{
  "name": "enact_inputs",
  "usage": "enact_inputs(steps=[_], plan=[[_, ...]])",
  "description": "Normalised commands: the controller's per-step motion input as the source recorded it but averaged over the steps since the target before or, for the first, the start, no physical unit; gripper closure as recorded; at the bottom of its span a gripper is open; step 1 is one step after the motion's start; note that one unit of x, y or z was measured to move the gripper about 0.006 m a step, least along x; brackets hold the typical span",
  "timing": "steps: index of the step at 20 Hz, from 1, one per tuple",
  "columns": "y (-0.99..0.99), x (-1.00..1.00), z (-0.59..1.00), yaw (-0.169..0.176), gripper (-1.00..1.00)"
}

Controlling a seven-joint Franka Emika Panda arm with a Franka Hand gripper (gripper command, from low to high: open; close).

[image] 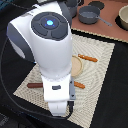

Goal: Interact with the objects in diverse but meaningful ways.

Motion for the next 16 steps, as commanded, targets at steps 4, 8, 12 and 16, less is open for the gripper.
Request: enact_inputs(steps=[4, 8, 12, 16], plan=[[0.00, 0.37, 0.00, 0.001, -1.00], [-0.05, 0.39, 0.00, 0.000, 1.00], [-0.08, 0.34, 0.00, 0.000, 1.00], [-0.09, 0.31, 0.00, 0.000, 1.00]])
